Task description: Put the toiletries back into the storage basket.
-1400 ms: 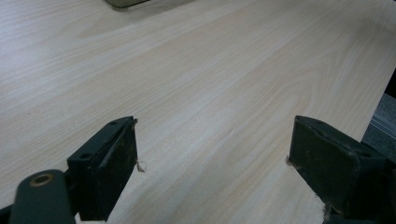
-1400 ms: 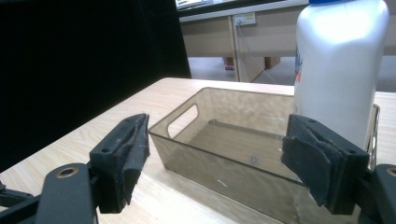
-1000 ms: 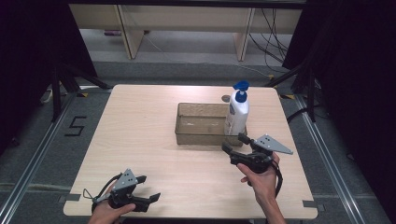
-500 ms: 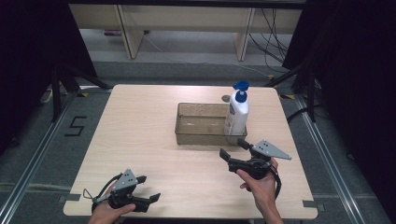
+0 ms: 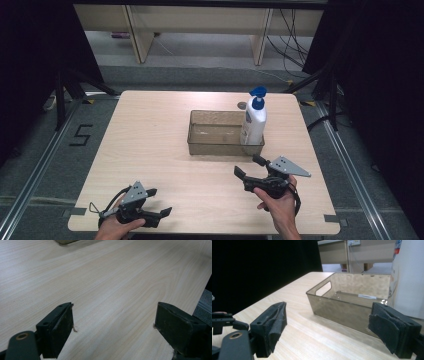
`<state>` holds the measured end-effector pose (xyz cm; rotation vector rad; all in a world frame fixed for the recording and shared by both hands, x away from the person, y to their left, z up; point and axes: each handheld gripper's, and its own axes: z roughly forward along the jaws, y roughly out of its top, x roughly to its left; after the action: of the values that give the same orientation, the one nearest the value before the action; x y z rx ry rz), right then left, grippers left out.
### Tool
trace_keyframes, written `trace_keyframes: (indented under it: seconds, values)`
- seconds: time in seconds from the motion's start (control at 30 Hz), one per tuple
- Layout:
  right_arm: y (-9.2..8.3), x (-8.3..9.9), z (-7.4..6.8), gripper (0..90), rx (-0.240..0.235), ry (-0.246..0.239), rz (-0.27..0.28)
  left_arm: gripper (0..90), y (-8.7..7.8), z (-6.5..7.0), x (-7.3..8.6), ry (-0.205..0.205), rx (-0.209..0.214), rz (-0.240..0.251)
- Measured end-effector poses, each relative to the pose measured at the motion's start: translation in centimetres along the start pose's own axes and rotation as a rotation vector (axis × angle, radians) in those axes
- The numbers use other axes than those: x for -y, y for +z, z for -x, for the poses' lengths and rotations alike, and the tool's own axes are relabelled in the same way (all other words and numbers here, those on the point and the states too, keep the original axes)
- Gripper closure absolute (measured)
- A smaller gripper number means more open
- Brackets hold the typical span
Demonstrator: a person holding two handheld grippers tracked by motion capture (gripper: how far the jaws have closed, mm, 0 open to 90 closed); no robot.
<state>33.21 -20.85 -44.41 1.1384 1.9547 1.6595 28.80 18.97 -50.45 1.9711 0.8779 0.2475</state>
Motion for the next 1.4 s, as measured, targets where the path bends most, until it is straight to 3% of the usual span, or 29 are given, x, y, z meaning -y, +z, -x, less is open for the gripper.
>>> trace_keyframes:
  seconds: [0.13,0.47,0.6,0.67,0.7,0.73,0.8,0.83,0.9,1.03,1.4]
  values:
    - [0.0,0.2,0.1,15.2,0.009,-0.027,-0.001,14.8,0.0,0.0,0.0,0.002,0.001,0.0]
    - [-0.6,1.1,-0.4,15.2,0.003,0.006,-0.011,14.8,0.0,0.0,0.0,0.001,0.001,-0.013]
    - [-0.8,1.4,-0.4,15.2,-0.002,0.002,-0.019,14.8,0.0,0.0,0.0,0.001,0.0,0.002]
    - [-0.8,1.7,-0.4,15.2,-0.001,-0.009,-0.015,14.9,-0.1,0.0,0.0,0.001,0.002,-0.014]
    - [-0.9,1.7,-0.6,15.2,-0.009,0.01,-0.022,14.9,0.0,0.0,0.0,0.002,0.001,-0.003]
    - [-1.0,1.8,-0.5,15.2,-0.009,-0.012,-0.02,14.8,0.0,0.0,-0.1,0.001,0.001,-0.01]
    - [-1.1,2.0,-0.7,15.2,-0.017,0.005,-0.029,14.8,-0.2,-0.2,-0.1,0.027,-0.008,-0.036]
    - [-1.1,2.1,-0.7,15.2,-0.017,0.001,-0.03,14.8,0.0,0.0,0.0,0.001,0.001,-0.011]
    - [-1.2,2.2,-0.7,15.2,-0.019,-0.015,-0.026,14.8,0.0,0.0,0.0,0.001,0.0,0.001]
    - [-1.6,2.5,-1.0,15.2,-0.029,0.014,-0.034,14.9,0.0,0.0,0.0,0.002,0.001,-0.004]
    - [-2.0,3.3,-1.2,15.2,-0.019,-0.038,-0.037,14.8,-0.1,0.0,-0.1,0.006,0.0,-0.016]
